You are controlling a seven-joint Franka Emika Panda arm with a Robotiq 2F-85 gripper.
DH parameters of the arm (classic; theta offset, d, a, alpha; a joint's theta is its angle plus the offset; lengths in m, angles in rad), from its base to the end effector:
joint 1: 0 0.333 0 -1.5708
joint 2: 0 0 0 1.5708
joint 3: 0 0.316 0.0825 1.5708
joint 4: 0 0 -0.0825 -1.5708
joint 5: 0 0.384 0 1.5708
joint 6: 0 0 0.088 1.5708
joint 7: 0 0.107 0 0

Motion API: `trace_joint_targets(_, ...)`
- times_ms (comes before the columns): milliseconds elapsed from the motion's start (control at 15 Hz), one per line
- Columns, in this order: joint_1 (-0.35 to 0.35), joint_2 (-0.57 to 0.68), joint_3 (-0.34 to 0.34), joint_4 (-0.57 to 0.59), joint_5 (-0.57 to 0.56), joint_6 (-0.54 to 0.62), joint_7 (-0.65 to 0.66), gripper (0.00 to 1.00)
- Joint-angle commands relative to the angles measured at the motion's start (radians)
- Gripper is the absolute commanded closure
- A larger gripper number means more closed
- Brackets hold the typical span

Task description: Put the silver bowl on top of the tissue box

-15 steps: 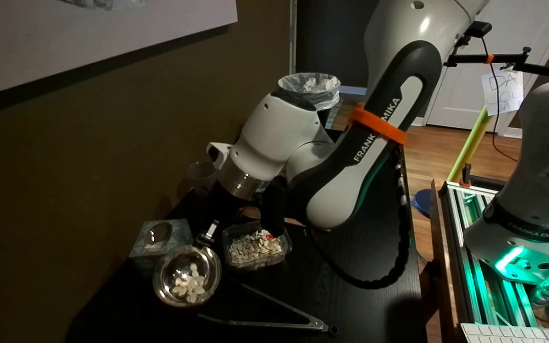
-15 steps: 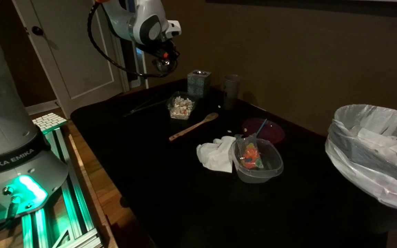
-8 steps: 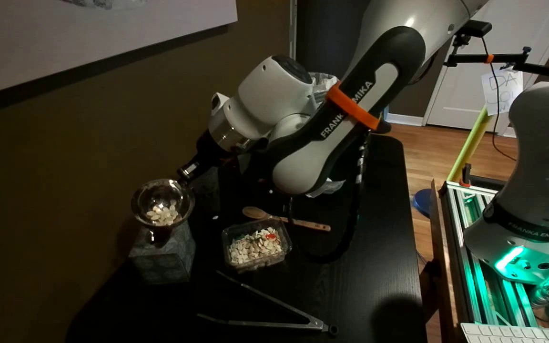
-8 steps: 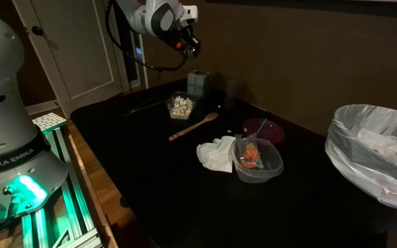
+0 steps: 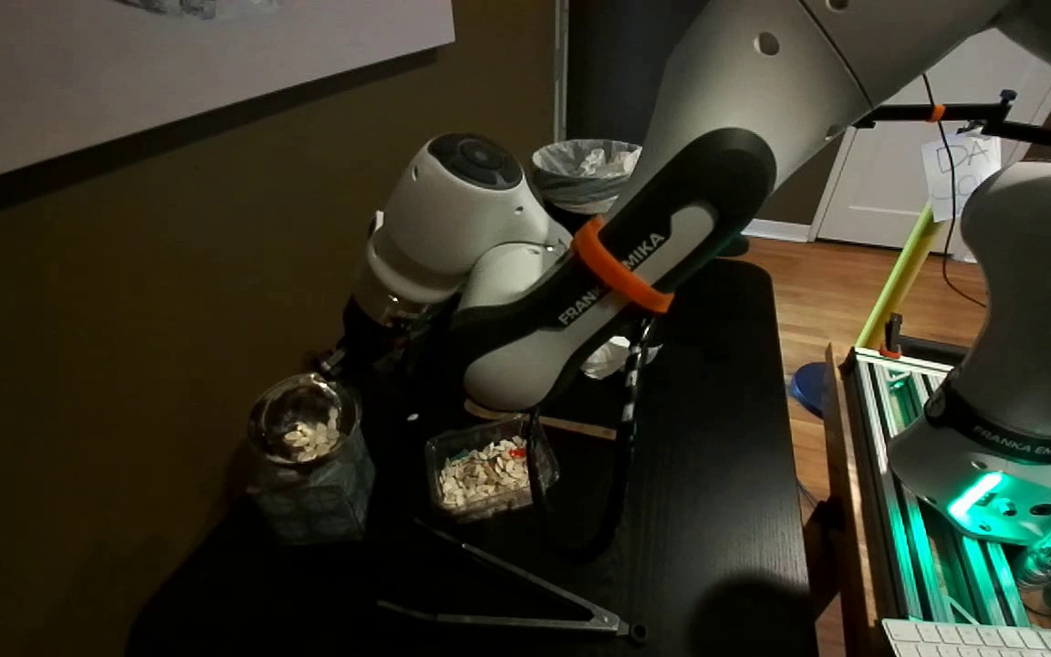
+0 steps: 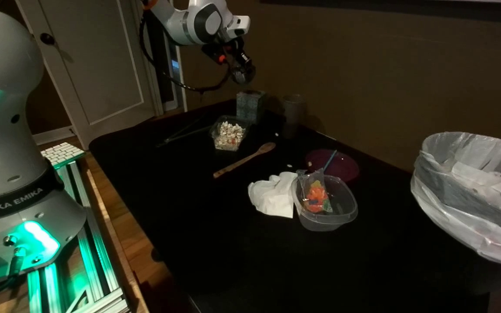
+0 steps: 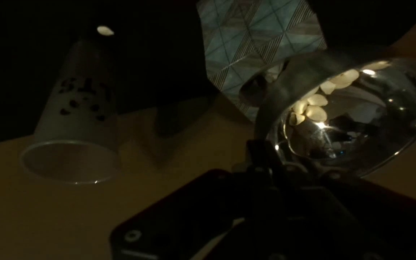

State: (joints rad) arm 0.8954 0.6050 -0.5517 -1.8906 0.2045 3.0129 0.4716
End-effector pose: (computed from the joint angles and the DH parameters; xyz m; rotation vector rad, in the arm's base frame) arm 0.6286 0.2554 0.2943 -2.9012 0.2134 -0.9647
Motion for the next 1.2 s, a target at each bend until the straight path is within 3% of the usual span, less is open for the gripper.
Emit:
trace_joint_targets(0, -0.033, 0.034, 0.045, 0.064, -0.048, -0.029, 0.073, 0.99)
trace_joint_targets(67, -0.028, 0.014, 0.04, 0.027, -0.065, -0.009, 0.069, 0.98)
trace_joint_targets(333, -0.044, 0.028, 0.055, 0.055, -0.057, -0.004, 0.092, 0.99)
trace_joint_targets(1133, -0.062, 0.09, -0.017, 0.138, -0.071, -0.025, 0.404, 0.99)
